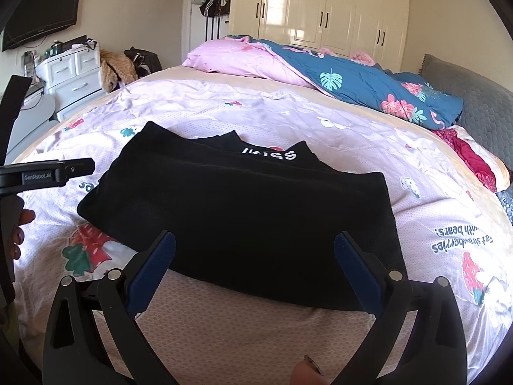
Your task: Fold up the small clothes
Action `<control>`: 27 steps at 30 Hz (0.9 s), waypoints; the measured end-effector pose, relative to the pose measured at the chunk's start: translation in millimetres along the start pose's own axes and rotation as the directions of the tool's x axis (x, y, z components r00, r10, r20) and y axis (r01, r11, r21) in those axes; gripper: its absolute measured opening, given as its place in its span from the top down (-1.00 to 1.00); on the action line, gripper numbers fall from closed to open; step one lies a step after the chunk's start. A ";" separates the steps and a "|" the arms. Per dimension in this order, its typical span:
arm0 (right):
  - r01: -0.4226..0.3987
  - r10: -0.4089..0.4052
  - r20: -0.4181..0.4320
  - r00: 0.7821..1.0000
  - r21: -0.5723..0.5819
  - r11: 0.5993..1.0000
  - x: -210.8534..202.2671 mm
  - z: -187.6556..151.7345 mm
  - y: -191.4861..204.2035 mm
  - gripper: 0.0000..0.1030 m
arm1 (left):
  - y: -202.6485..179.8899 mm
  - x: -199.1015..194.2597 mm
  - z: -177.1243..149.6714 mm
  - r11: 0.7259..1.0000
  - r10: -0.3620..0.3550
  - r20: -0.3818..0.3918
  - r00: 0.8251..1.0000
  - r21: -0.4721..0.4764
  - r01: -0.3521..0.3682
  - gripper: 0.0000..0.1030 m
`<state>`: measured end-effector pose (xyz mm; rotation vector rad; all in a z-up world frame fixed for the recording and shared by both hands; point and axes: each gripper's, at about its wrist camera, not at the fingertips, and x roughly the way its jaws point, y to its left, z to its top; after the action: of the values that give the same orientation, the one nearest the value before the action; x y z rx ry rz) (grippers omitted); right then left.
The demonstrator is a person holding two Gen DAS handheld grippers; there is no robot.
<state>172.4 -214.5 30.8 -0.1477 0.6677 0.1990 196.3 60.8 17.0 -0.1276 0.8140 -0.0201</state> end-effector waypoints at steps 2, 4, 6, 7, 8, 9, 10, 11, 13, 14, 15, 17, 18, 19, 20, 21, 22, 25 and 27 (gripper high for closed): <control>-0.004 0.004 -0.001 1.000 -0.006 1.000 0.6 0.3 3.5 -0.92 | 5.2 0.6 1.0 1.000 0.013 0.002 1.000 -0.007 -0.013 -0.82; -0.009 0.009 -0.002 1.000 -0.012 1.000 0.9 0.6 6.7 -0.92 | 8.8 1.6 1.5 1.000 0.025 0.002 1.000 -0.014 -0.025 -0.82; -0.015 0.015 -0.002 1.000 -0.017 1.000 1.3 1.2 10.4 -0.92 | 12.8 2.5 1.9 0.999 0.028 0.000 1.000 -0.023 -0.028 -0.82; -0.019 0.019 -0.003 1.000 -0.021 1.000 1.4 1.0 13.4 -0.92 | 14.7 3.3 2.4 0.999 0.032 -0.001 1.000 -0.026 -0.032 -0.82; -0.023 0.023 -0.004 1.000 -0.025 0.999 1.5 1.0 16.1 -0.92 | 16.4 3.6 2.8 0.999 0.034 -0.001 0.999 -0.029 -0.034 -0.82; -0.027 0.027 -0.004 1.000 -0.030 0.999 1.6 1.0 18.2 -0.92 | 18.9 3.8 3.3 0.999 0.039 0.001 0.999 -0.032 -0.039 -0.82; -0.032 0.031 -0.005 0.999 -0.037 0.999 2.0 0.9 21.6 -0.92 | 21.6 4.1 3.9 0.998 0.045 0.002 0.999 -0.037 -0.045 -0.82; -0.034 0.033 -0.005 0.999 -0.043 0.999 2.0 0.7 24.2 -0.92 | 24.9 4.3 4.4 0.998 0.051 0.003 0.999 -0.044 -0.050 -0.82; -0.042 0.042 -0.006 0.999 -0.057 0.998 2.3 0.2 30.7 -0.92 | 30.7 4.7 5.6 0.997 0.056 0.004 0.998 -0.060 -0.056 -0.82; -0.045 0.045 -0.007 0.999 -0.062 0.997 2.6 0.2 33.7 -0.92 | 33.6 5.0 5.9 0.996 0.060 0.004 0.998 -0.067 -0.059 -0.82; -0.050 0.049 -0.007 0.999 -0.067 0.996 2.6 -0.1 36.7 -0.92 | 37.7 5.3 6.7 0.995 0.065 0.004 0.998 -0.077 -0.065 -0.82; -0.065 0.064 -0.010 0.998 -0.079 0.995 2.7 -0.9 44.5 -0.92 | 44.4 5.4 7.6 0.993 0.075 0.005 0.997 -0.094 -0.074 -0.82; -0.075 0.074 -0.012 0.997 -0.092 0.993 2.7 -1.6 49.8 -0.92 | 46.6 5.4 8.2 0.992 0.077 0.005 0.997 -0.100 -0.076 -0.82; -0.078 0.077 -0.012 0.997 -0.101 0.992 2.6 -2.1 54.3 -0.92 | 49.1 5.2 8.6 0.991 0.079 0.005 0.997 -0.108 -0.078 -0.82; -0.082 0.081 -0.013 0.997 -0.113 0.990 2.9 -2.7 58.3 -0.91 | 50.6 5.3 9.2 0.991 0.079 0.006 0.997 -0.112 -0.078 -0.82; -0.088 0.087 -0.014 0.996 -0.125 0.988 2.9 -3.6 62.6 -0.91 | 52.6 5.2 9.7 0.990 0.079 0.007 0.997 -0.117 -0.078 -0.82; -0.094 0.093 -0.016 0.996 -0.142 0.985 2.8 -4.9 68.4 -0.92 | 54.0 5.4 10.3 0.990 0.080 0.007 0.997 -0.120 -0.079 -0.82; -0.109 0.107 -0.021 0.994 -0.186 0.977 3.8 -7.5 82.9 -0.91 | 54.4 6.9 10.8 0.989 0.087 0.009 0.996 -0.119 -0.085 -0.82; -0.118 0.115 -0.026 0.993 -0.212 0.970 4.7 -9.2 90.9 -0.91 | 52.1 10.0 11.0 0.990 0.086 0.006 0.996 -0.109 -0.085 -0.82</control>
<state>149.7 -127.5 14.2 -0.3167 0.6682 0.3831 209.5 113.0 10.9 -0.1952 0.8093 0.1059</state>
